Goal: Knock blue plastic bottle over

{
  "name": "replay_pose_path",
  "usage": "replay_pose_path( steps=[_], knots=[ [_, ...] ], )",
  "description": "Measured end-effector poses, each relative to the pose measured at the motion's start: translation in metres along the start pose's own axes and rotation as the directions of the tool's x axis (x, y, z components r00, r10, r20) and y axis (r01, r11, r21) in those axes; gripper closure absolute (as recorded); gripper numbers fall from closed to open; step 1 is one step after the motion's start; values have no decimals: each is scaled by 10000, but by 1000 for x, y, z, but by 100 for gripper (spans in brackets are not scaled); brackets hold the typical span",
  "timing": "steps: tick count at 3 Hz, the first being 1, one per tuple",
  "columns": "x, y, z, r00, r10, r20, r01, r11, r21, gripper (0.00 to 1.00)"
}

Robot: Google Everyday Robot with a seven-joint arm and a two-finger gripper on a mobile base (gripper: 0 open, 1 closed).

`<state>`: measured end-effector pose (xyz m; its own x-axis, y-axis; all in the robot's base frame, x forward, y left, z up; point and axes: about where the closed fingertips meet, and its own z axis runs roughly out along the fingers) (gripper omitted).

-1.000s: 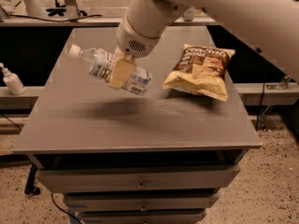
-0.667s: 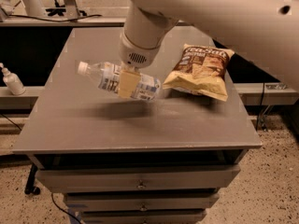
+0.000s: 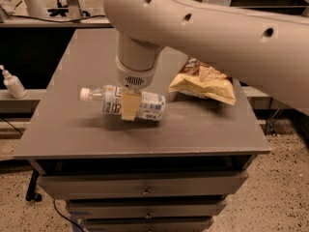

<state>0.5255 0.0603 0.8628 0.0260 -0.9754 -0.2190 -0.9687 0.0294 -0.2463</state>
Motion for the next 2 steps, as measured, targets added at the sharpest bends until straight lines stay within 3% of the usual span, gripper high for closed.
replay_pose_path(
  steps=[1,2],
  knots=[
    [-7,16,5,9998,-196,-91,195,9997,-140,85],
    [-19,29,4,9993,-329,151,333,9991,-255,61]
  ],
)
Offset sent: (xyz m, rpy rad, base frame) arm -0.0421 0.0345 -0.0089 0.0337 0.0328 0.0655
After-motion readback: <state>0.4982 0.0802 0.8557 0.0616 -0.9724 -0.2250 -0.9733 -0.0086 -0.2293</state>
